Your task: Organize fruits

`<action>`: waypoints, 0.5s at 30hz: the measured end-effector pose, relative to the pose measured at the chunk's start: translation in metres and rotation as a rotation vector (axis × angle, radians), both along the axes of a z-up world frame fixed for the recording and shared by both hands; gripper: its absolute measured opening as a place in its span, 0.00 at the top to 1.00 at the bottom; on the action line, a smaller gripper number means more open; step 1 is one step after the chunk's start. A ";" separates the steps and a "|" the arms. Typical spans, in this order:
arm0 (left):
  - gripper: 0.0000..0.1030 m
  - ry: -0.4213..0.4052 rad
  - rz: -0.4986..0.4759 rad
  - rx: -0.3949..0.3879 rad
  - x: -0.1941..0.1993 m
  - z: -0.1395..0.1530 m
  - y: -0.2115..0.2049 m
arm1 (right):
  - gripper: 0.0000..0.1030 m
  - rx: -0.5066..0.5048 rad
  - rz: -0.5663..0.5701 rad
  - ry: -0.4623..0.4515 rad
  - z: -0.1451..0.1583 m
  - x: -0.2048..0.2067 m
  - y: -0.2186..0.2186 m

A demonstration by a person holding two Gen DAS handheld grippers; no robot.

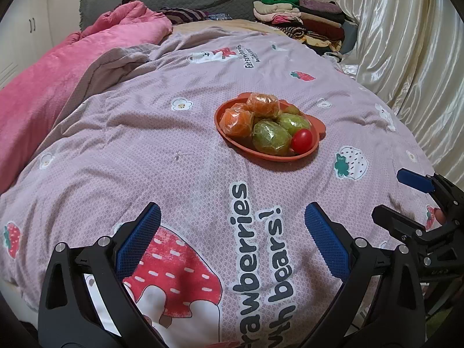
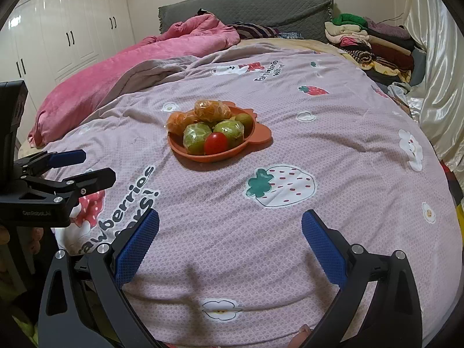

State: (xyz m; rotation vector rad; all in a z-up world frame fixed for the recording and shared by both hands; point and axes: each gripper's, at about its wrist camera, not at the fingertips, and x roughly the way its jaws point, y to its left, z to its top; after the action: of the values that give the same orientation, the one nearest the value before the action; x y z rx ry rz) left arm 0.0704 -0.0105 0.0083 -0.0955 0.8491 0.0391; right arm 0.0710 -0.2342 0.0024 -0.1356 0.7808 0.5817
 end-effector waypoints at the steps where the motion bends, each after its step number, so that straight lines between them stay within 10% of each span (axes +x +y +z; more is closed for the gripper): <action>1: 0.09 0.000 0.000 -0.001 0.000 0.000 0.000 | 0.04 0.000 0.001 0.000 0.000 0.000 0.000; 15: 0.09 0.004 0.001 -0.007 0.000 0.000 0.000 | 0.04 -0.003 -0.005 0.002 0.000 0.000 -0.002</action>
State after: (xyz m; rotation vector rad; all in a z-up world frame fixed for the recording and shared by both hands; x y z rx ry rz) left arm 0.0704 -0.0106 0.0084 -0.1025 0.8536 0.0376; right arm 0.0711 -0.2363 0.0023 -0.1354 0.7841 0.5767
